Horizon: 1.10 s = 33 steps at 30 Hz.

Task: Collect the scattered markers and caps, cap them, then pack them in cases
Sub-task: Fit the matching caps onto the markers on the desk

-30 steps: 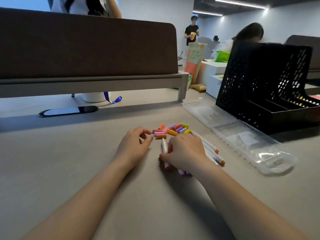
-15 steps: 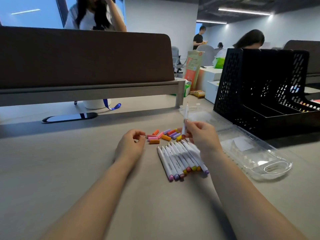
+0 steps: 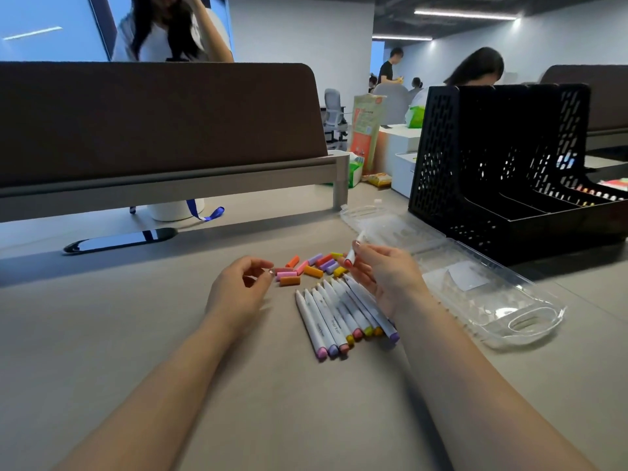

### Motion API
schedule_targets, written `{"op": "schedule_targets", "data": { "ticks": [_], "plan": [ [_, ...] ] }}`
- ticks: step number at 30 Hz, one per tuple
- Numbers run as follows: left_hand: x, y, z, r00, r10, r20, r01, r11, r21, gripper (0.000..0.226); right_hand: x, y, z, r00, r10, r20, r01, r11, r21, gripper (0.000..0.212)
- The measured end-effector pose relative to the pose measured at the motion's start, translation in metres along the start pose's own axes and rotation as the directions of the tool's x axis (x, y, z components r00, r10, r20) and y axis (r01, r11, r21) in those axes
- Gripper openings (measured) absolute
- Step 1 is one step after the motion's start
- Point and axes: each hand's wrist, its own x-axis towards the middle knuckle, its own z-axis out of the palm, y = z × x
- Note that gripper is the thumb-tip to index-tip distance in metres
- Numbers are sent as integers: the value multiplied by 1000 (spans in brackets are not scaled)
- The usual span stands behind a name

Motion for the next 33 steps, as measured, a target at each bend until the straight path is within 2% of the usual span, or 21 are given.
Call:
{"op": "schedule_targets", "data": {
  "ticks": [4,6,10,14,20,24,27,30,33],
  "plan": [
    [17,26,12,994,46,100,-56,993,107,13,8,8,-3,975,-198,-97,172,958,-229,10],
    [31,38,28,986,47,162,-76,981,181,17,10,11,-3,945,-310,-100,258,900,-350,6],
    [56,49,63,980,16,196,-98,904,415,16,12,14,-6,890,-451,-69,368,798,-477,16],
    [71,50,81,975,-79,210,-63,802,594,15,13,13,-13,861,-503,-79,385,745,-545,23],
    [87,50,84,965,-109,240,-102,688,719,18,17,12,-17,855,-512,-84,391,742,-544,24],
    [86,47,87,963,-110,248,-101,701,706,18,17,12,-17,853,-516,-82,393,737,-549,25],
    [76,52,79,968,-28,250,-146,748,647,25,16,10,-17,852,-515,-92,407,764,-501,25],
    [56,59,53,981,107,163,-166,897,410,23,12,7,-14,860,-506,-69,430,790,-436,26],
    [24,49,22,990,79,113,-90,992,89,20,5,6,-9,871,-490,47,466,791,-395,14]
  ]
}}
